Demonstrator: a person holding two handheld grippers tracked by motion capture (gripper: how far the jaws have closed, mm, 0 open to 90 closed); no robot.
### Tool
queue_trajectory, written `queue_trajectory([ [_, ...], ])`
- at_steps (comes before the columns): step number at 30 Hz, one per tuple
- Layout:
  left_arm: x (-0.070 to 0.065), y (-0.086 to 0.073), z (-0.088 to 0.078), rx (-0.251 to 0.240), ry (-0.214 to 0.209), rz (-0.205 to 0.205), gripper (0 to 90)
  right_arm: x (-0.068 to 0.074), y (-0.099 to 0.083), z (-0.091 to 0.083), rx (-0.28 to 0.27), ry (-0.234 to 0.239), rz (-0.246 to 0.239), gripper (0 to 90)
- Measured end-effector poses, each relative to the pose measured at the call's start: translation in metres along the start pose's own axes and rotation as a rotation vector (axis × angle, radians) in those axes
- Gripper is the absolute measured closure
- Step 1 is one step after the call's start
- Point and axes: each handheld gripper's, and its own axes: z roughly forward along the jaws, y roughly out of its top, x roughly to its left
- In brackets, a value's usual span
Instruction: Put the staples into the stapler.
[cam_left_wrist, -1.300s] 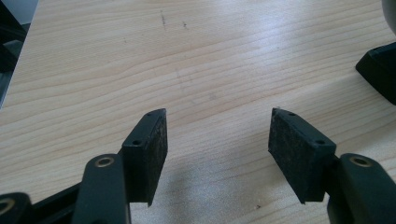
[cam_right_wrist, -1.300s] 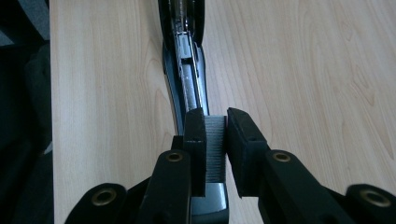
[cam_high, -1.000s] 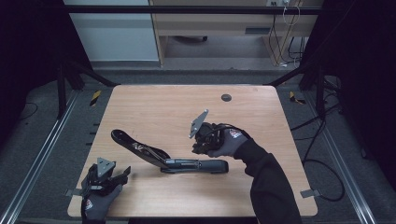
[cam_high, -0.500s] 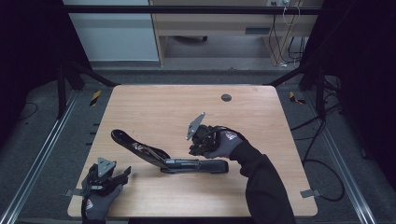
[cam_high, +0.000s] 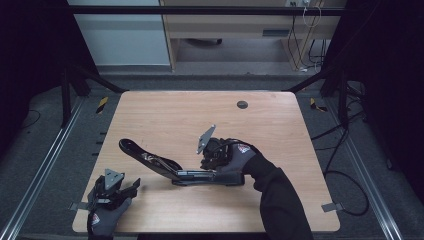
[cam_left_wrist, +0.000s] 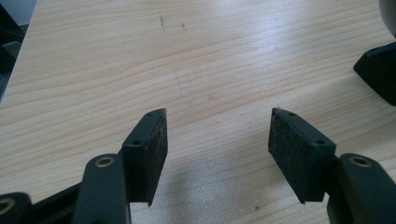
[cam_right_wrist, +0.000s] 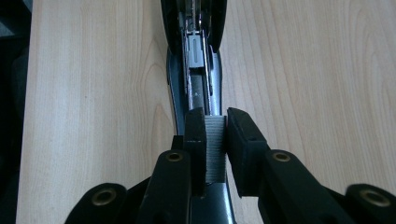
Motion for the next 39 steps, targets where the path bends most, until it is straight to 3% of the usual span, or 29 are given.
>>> queue_trajectory([
  [14,0.0,0.0,0.0,-0.001,0.0,-0.003,37.3,0.0,-0.002,0.018,0.031,0.012,-0.01,78.2],
  [39,0.0,0.0,0.0,0.0,0.001,-0.003,37.3,0.0,-0.008,0.024,0.051,0.031,-0.028,78.1],
])
